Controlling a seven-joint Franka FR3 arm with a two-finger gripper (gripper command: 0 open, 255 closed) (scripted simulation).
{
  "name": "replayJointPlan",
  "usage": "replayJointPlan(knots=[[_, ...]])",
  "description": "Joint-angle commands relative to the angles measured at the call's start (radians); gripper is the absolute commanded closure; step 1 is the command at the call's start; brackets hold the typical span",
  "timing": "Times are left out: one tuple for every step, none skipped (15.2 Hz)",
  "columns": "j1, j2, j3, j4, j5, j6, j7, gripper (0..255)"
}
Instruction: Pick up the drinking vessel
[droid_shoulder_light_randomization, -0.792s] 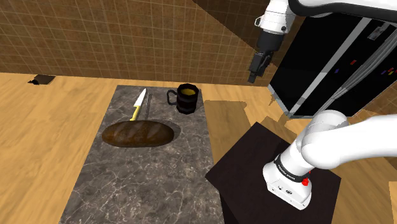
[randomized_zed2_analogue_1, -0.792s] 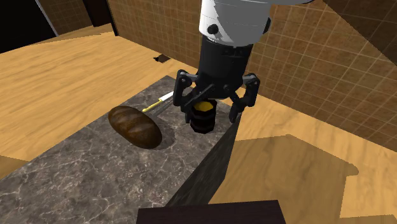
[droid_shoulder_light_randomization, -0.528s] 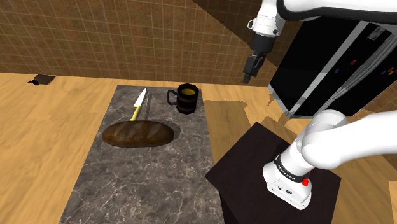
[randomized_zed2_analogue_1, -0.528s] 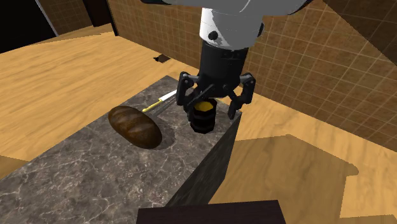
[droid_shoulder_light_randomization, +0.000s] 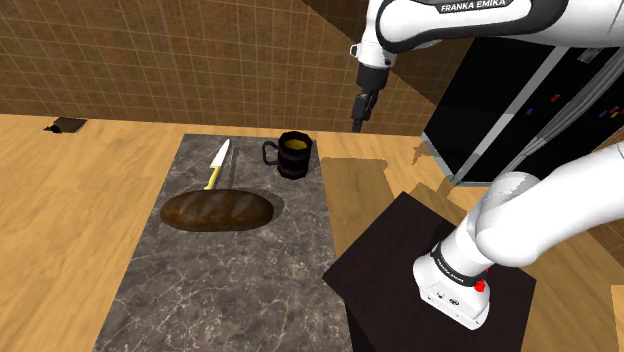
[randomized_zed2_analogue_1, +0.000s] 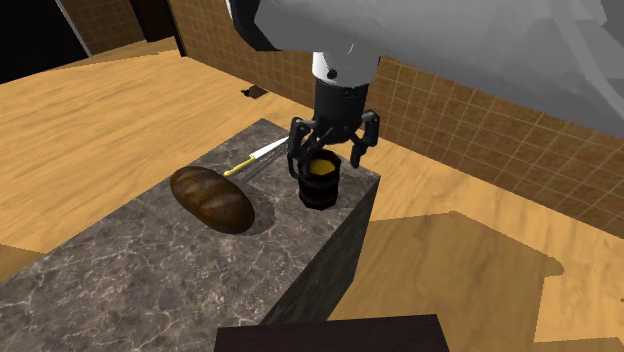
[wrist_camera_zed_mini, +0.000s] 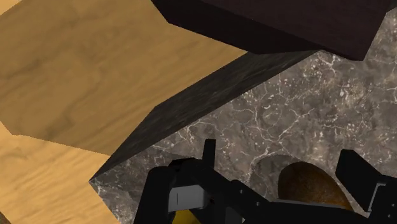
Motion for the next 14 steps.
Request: replayJointPlan(knots=[[0.007, 0.075, -0.007, 0.029, -0.007, 0.046, -0.045, 0], [0.011, 0.113, -0.008, 0.048, -0.009, 0.065, -0.065, 0], [0.015, 0.152, -0.010, 0.068, -0.011, 0.084, -0.084, 0], [0.018, 0.191, -0.010, 0.089, -0.012, 0.101, -0.103, 0], [0.022, 0.229, -0.011, 0.112, -0.013, 0.117, -0.122, 0], [0.024, 0.268, -0.010, 0.135, -0.014, 0.133, -0.140, 0], [0.027, 0.306, -0.010, 0.160, -0.015, 0.147, -0.158, 0], [0.030, 0.345, -0.008, 0.186, -0.016, 0.160, -0.176, 0], [0.032, 0.383, -0.007, 0.213, -0.017, 0.172, -0.193, 0], [0.034, 0.421, -0.005, 0.241, -0.018, 0.183, -0.209, 0], [0.035, 0.460, -0.002, 0.270, -0.019, 0.192, -0.225, 0], [0.037, 0.498, 0.001, 0.301, -0.021, 0.201, -0.241, 0], [0.039, 0.536, 0.004, 0.332, -0.022, 0.209, -0.256, 0], [0.040, 0.574, 0.007, 0.365, -0.024, 0.215, -0.271, 0]])
